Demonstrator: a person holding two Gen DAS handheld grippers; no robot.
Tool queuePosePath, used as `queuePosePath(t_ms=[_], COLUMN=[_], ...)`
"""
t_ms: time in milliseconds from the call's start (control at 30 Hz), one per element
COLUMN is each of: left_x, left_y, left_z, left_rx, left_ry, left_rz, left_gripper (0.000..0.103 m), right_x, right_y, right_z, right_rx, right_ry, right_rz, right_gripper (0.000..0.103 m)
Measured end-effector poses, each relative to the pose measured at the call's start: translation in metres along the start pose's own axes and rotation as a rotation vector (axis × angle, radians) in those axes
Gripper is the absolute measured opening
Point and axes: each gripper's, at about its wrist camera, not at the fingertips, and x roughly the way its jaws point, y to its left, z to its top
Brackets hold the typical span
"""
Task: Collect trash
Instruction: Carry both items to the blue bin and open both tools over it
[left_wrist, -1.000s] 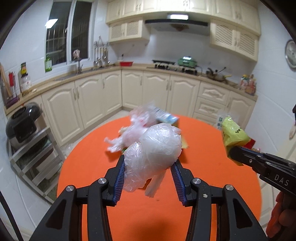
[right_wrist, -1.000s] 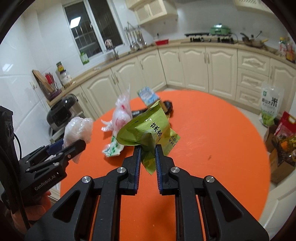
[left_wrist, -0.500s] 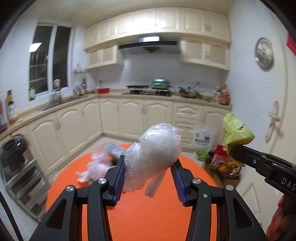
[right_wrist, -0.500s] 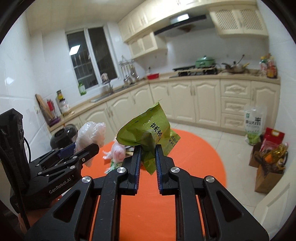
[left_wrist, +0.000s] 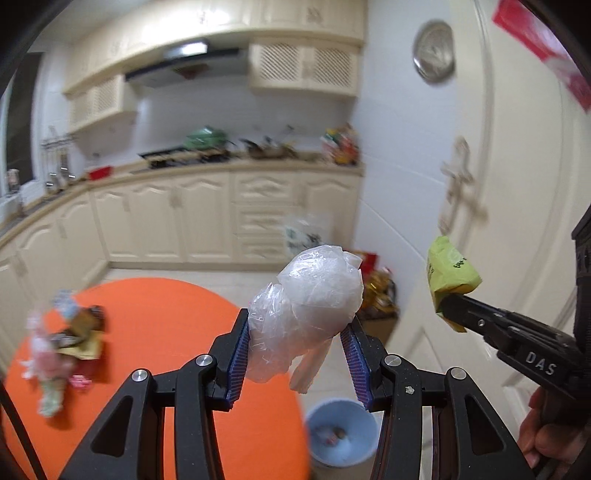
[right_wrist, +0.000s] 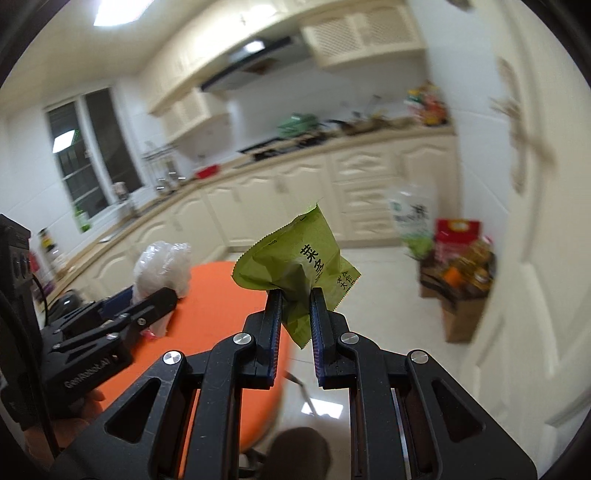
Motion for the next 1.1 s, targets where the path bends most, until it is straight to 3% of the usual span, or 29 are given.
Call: queuePosePath(t_ms=[267, 433, 800, 833, 933, 967, 1000, 1100], left_x=[0.074, 0.124, 0.254, 0.282, 0.32, 0.332, 0.344, 0.383], left_y=[-0.04, -0.053, -0.075, -0.078, -0.083, -0.081, -0.079, -0.084], left_z=[-0.021, -0.025, -0.045, -0.023, -0.009, -0.006, 0.0, 0.013], left_rx=[0.066, 0.091, 0.115, 0.117, 0.128, 0.138, 0.146, 0.16], left_ry=[0.169, 0.286, 0.578, 0.591, 0.651, 0.673, 0.689, 0.714], left_rz=[-0.096, -0.111, -0.082, -0.078, -0.075, -0.065, -0.06, -0.042], left_gripper=[0.044, 0.044, 0.044, 0.045, 0.048, 0.053, 0.062, 0.076], right_x=[0.043, 0.087, 0.173, 0.178, 0.19, 0.192, 0.193, 0.194], right_y=[-0.11, -0.15, -0.233, -0.237, -0.255, -0.258, -0.26, -0.263], right_z=[-0.03, -0.053, -0.136, -0.139, -0.153, -0.156, -0.159, -0.165], right_rx=[0.144, 0.215, 0.443, 0.455, 0.514, 0.527, 0.536, 0.556], right_ry=[0.136, 0.23, 0.437, 0.444, 0.459, 0.462, 0.466, 0.473], right_rz=[-0.118, -0.119, -0.079, -0.077, -0.08, -0.081, -0.085, -0.103], right_gripper=[0.014, 0.014, 0.014, 0.015, 0.019, 0.02, 0.025, 0.04])
